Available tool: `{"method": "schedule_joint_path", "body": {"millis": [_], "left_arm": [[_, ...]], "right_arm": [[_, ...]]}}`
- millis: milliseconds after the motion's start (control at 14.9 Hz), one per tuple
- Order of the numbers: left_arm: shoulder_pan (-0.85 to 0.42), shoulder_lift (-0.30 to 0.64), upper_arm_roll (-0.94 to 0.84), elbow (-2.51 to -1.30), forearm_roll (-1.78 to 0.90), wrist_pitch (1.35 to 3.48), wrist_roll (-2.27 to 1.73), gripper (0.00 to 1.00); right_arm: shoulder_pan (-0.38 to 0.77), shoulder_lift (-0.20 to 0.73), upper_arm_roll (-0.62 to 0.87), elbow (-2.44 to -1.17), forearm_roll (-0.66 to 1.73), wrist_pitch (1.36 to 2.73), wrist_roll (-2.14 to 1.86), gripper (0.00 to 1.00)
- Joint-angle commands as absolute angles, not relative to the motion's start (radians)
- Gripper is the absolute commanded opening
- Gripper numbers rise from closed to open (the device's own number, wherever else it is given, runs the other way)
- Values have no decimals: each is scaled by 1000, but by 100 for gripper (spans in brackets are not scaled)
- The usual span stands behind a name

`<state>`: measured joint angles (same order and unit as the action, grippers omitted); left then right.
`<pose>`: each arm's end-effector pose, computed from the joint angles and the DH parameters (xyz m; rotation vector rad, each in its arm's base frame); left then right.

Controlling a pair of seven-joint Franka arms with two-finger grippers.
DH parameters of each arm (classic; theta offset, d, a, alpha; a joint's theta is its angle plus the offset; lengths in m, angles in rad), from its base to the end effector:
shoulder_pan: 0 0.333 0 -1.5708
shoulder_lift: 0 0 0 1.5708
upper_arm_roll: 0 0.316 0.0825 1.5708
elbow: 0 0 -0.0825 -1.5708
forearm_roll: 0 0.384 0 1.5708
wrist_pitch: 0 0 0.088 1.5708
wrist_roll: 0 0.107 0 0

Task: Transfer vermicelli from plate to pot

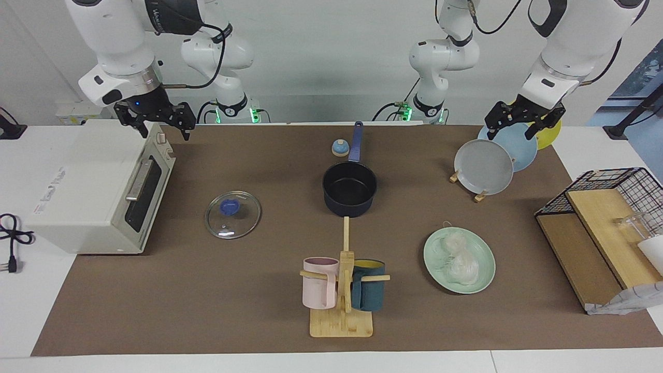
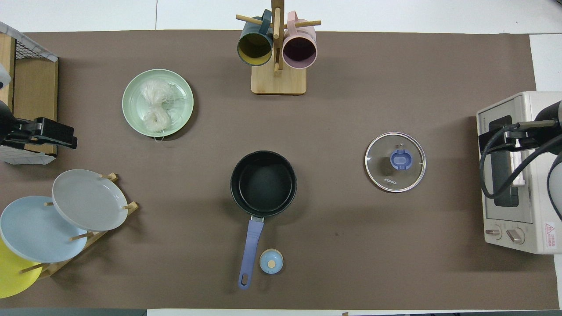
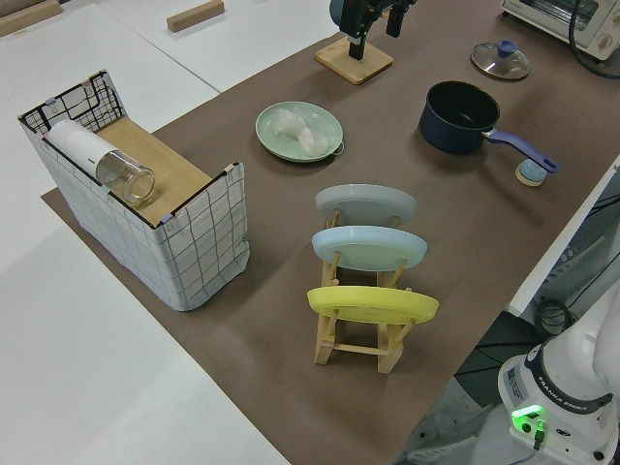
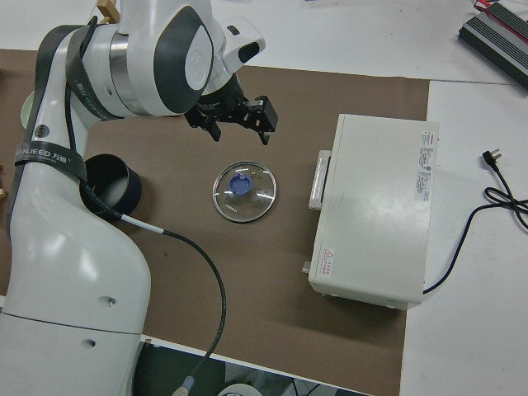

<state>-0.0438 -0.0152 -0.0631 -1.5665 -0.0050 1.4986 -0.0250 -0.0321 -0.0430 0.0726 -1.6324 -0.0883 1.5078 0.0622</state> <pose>0.5391 -0.0587 0.6287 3.1373 -0.1289 -0.0830 0.5333 0.0125 0.6142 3.0437 -0.0363 -0.1171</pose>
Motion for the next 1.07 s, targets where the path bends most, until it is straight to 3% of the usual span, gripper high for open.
{"method": "schedule_joint_path", "body": {"millis": [0, 470, 671, 1007], "left_arm": [[-43, -14, -66, -1563, -8, 1509, -32, 100], [-49, 3, -74, -1580, -17, 1575, -40, 100], [-81, 80, -74, -1580, -20, 1666, -40, 100], [-106, 285, -75, -1580, -21, 1863, 32, 100]], "right_arm": [[-35, -57, 64, -1651, -66, 1514, 34, 100], [-35, -57, 64, -1651, -66, 1513, 35, 100], [-34, -57, 64, -1651, -66, 1514, 34, 100], [-34, -57, 64, -1651, -66, 1514, 34, 100]]}}
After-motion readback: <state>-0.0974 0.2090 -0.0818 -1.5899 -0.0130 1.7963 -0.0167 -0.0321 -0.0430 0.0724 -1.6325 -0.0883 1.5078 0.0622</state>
